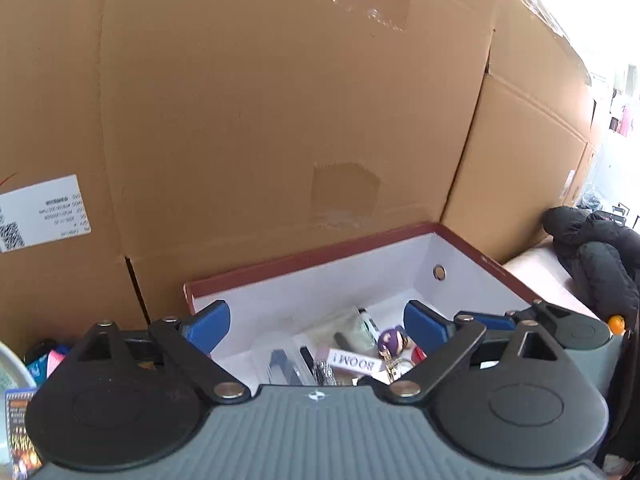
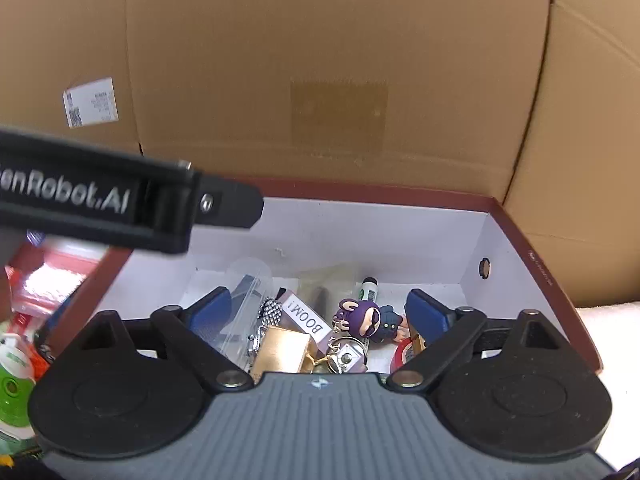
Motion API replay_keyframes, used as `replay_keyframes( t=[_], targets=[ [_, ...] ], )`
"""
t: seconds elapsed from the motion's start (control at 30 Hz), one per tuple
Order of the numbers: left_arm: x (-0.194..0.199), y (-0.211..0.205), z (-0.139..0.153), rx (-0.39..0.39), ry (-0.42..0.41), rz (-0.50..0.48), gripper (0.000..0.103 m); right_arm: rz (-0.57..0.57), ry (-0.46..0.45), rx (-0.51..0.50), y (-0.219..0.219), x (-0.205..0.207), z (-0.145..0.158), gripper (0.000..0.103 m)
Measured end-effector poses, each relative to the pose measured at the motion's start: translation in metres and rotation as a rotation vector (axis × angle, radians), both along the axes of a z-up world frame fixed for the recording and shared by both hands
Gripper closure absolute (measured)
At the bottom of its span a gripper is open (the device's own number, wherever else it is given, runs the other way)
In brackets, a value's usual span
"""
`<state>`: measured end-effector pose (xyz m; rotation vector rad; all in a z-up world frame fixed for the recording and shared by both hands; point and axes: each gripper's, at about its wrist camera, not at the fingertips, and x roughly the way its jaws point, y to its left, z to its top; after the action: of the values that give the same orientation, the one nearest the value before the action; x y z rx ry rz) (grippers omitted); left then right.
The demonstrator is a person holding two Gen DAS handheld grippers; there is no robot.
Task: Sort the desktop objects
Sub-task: 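Lift both open tools away from the maroon box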
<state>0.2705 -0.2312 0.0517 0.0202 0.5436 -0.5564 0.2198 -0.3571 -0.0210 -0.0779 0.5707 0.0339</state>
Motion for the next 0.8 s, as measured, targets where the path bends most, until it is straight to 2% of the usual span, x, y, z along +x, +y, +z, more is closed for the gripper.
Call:
replay_keyframes(
  t=[0.13,0.5,0.8],
  targets=[
    [-0.010,0.000,0.000,0.008,0.012,-0.013,0.006,-0.012,0.000,0.046,-0.003,-0.010,0.002,0.008],
    [-0.035,0.012,0.009,-0.017,0.071,0.010,0.006,-0.046,-0.036,0.029,-0.001,-0.028,0.024,0.008],
    [-0.083,0.030,0.019,-0.032,0.031,0.001,0.006,-0.029,-0.081,0.052,0.019,-0.067,0.041,0.007]
  ],
)
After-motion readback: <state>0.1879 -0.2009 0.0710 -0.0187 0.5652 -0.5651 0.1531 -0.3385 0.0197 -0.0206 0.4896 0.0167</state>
